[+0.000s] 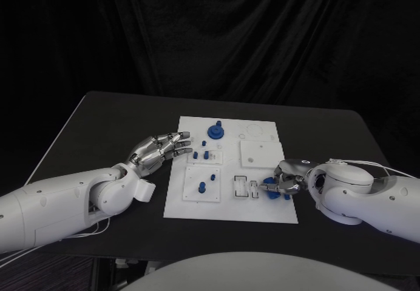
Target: Assemble the parts on the task board
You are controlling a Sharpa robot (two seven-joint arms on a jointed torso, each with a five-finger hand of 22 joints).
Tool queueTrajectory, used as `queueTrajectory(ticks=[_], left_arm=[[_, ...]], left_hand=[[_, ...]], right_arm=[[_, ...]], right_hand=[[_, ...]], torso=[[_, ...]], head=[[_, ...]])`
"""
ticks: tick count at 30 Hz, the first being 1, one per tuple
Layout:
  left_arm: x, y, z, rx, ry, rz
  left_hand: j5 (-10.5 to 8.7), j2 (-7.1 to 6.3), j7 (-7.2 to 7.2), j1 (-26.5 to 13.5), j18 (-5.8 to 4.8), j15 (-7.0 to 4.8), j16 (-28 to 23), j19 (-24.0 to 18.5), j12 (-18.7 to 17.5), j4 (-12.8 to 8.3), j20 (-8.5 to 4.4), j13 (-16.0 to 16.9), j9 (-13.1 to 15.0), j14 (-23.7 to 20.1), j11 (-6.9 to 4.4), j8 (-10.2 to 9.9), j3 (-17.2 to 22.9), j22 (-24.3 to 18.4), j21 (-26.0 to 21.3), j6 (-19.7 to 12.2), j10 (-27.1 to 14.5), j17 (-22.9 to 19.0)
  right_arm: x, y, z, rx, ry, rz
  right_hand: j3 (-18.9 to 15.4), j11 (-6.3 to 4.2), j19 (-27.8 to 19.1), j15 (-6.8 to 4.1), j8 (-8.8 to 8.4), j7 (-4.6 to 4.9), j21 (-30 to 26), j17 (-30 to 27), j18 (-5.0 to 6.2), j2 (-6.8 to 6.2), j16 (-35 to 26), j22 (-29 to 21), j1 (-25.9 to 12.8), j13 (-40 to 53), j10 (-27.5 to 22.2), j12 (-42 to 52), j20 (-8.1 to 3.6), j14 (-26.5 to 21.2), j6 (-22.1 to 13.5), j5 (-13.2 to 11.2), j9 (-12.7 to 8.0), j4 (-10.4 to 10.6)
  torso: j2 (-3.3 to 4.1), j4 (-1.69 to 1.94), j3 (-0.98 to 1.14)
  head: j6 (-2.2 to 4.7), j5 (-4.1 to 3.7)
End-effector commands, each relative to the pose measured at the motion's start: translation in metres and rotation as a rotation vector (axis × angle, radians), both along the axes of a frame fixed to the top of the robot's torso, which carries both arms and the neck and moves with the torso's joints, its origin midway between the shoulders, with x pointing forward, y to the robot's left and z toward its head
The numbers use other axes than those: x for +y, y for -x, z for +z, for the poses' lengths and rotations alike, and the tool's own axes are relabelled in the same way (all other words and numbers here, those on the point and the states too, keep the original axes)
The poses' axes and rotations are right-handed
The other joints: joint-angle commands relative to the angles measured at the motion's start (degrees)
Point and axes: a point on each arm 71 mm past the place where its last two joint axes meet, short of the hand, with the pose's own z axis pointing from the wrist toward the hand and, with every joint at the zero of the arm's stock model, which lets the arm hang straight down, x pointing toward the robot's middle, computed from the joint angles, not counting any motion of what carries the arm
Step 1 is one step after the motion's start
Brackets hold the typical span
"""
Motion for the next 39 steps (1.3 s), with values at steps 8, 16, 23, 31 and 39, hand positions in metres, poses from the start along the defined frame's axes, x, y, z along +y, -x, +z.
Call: queueTrajectory(ticks=[8, 16, 23, 31, 39], left_arm=[[-0.003, 0.001, -0.001, 0.005, 0.019, -0.016], [-0.002, 0.001, -0.001, 0.007, 0.018, -0.017], [-0.001, 0.001, -0.002, 0.009, 0.017, -0.016], [-0.002, 0.001, -0.002, 0.008, 0.020, -0.018], [-0.004, 0.002, -0.001, 0.007, 0.025, -0.022]], left_hand=[[-0.28, 0.21, 0.87, 0.20, -0.95, 0.13, -0.05, 0.33, 0.07, 0.05, 0.00, 0.03, 0.00, -0.26, 0.39, 0.18, 0.48, -0.15, 0.17, -0.19, 0.00, 0.02], [-0.35, 0.20, 0.91, 0.20, -0.96, 0.08, -0.09, 0.34, 0.07, 0.05, -0.01, 0.03, -0.01, -0.33, 0.46, 0.17, 0.54, -0.15, 0.16, -0.24, -0.02, 0.01], [-0.38, 0.19, 0.93, 0.21, -0.97, 0.06, -0.09, 0.31, 0.05, 0.05, -0.01, 0.03, -0.01, -0.36, 0.49, 0.17, 0.59, -0.21, 0.15, -0.25, -0.05, 0.01], [-0.38, 0.22, 0.95, 0.25, -0.98, 0.03, -0.02, 0.40, 0.18, 0.03, -0.01, 0.05, 0.00, -0.36, 0.54, 0.19, 0.69, -0.08, 0.17, -0.17, 0.00, 0.02], [-0.39, 0.25, 0.96, 0.27, -0.98, 0.02, -0.01, 0.39, 0.19, 0.02, -0.01, 0.05, 0.01, -0.37, 0.58, 0.20, 0.75, -0.12, 0.16, -0.10, 0.01, 0.02]], right_arm=[[-0.003, 0.000, -0.008, 0.073, 0.046, -0.009], [-0.001, 0.001, -0.006, 0.052, -0.023, -0.019], [0.002, 0.005, 0.006, -0.018, -0.146, -0.033], [0.014, 0.003, 0.023, -0.022, -0.284, -0.046], [0.029, 0.003, 0.020, 0.016, -0.304, -0.014]], right_hand=[[2.71, -0.38, 1.93, -0.54, -0.53, -0.12, -0.55, 7.01, -0.66, -1.68, -0.35, 11.82, 7.41, 15.09, 5.86, 0.15, -0.38, 4.35, -1.27, 9.42, 1.54, -3.11], [8.20, -0.57, 2.08, -0.71, -0.90, -0.29, -0.09, 7.46, -0.76, -3.44, -0.13, 11.96, 12.15, 15.09, 5.86, 0.15, -0.60, 4.46, -1.75, 25.53, 2.64, -6.36], [11.65, -0.62, 2.26, -0.76, -0.43, -0.31, 0.40, 7.74, -0.86, -4.58, 0.04, 12.09, 10.82, 15.09, 5.86, 0.15, -0.66, 4.53, -1.53, 32.55, 3.79, -5.95], [11.84, -0.42, 2.10, -0.55, -0.39, -0.15, 0.18, 7.47, -0.81, -4.03, -0.09, 12.00, 6.68, 15.09, 5.86, 0.15, -0.49, 4.46, -1.37, 24.13, 4.50, -1.93], [10.44, -0.27, 1.90, -0.44, -0.67, 0.01, -0.21, 7.31, -0.70, -2.94, -0.18, 11.86, 3.49, 15.09, 5.86, 0.15, -0.35, 4.43, -0.99, 12.72, 4.88, 0.19]], torso=[[0.00, -0.01, 0.01], [0.00, -0.01, 0.05], [-0.01, -0.02, 0.02], [0.01, -0.07, 0.05], [-0.01, 0.01, -0.01]], head=[[-0.01, 0.18], [-0.01, 0.25], [-0.01, 0.37], [-0.01, 0.36], [-0.01, 0.40]])
